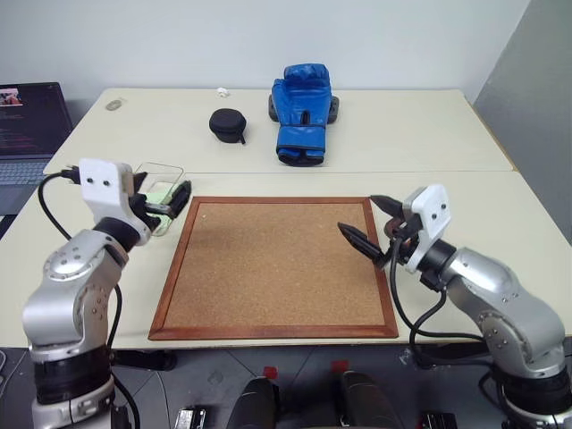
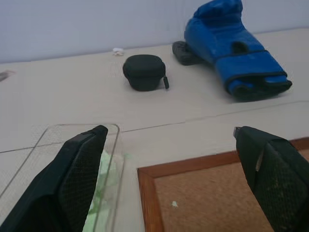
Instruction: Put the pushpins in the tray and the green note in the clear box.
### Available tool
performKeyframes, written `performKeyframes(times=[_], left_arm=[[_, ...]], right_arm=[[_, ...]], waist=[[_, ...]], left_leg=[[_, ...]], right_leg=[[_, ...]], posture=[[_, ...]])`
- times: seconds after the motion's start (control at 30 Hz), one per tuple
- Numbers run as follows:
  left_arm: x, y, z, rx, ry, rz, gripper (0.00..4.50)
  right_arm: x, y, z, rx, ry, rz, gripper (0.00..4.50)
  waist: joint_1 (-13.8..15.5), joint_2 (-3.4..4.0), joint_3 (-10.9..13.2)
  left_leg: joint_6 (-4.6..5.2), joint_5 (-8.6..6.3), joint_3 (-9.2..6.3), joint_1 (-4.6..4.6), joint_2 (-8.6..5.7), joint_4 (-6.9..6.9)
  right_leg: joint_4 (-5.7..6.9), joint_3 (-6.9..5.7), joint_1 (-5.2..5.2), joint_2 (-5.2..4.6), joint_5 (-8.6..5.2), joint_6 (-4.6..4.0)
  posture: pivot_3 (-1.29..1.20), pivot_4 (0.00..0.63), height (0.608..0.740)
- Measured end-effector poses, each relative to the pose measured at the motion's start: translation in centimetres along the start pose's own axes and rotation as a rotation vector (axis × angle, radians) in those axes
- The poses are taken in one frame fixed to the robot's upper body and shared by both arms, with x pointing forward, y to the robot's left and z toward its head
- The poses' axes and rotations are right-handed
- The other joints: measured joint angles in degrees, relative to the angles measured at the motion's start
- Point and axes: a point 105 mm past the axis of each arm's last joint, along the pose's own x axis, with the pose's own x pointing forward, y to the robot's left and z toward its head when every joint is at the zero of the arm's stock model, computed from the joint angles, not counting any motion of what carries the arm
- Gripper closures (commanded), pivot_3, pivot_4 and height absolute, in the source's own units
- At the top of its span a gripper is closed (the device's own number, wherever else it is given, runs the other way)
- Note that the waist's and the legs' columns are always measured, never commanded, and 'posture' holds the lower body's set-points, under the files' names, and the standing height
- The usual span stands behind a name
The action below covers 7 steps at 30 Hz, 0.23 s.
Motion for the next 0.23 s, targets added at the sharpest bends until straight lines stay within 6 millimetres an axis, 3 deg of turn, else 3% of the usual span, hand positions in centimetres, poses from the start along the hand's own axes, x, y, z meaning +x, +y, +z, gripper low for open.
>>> performKeyframes(times=[0.23], left_arm=[[-3.2, -1.4, -4.4, -0.062, 0.104, 0.114, 0.02]], right_arm=[[-1.4, -1.0, -2.5, 0.002, 0.023, -0.236, 0.0]], waist=[[0.1, -0.04, -0.04]], left_leg=[[-0.01, 0.0, 0.08, 0.3, 0.02, -0.02]], right_leg=[[0.01, 0.01, 0.2, 0.13, 0.01, 0.0]], posture=[[0.0, 0.15, 0.74]])
